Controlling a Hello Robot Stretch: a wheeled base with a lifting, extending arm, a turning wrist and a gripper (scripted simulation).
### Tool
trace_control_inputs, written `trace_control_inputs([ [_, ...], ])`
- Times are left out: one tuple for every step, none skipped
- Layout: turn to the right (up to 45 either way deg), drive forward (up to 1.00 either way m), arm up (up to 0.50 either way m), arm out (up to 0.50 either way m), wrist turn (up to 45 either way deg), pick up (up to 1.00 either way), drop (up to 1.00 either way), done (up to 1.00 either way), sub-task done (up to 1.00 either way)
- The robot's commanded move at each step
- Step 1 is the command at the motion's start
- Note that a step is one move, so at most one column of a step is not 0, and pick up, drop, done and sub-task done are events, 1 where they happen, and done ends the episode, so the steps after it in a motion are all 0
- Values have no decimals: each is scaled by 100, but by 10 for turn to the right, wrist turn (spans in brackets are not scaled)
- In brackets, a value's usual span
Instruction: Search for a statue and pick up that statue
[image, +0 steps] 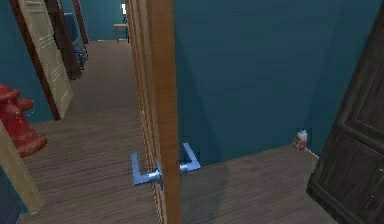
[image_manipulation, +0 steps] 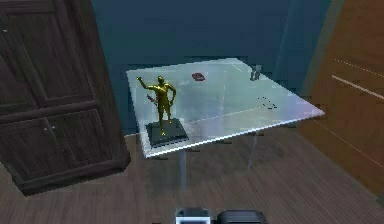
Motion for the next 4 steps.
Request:
trace_control_inputs([
  [0, 0, 0, 50, 0, 0, 0, 0, 0],
  [0, 0, 0, 0, 450, 0, 0, 0, 0],
  [0, 0, 0, 0, 450, 0, 0, 0, 0],
  [0, 0, 0, 0, 330, 0, 0, 0, 0],
])
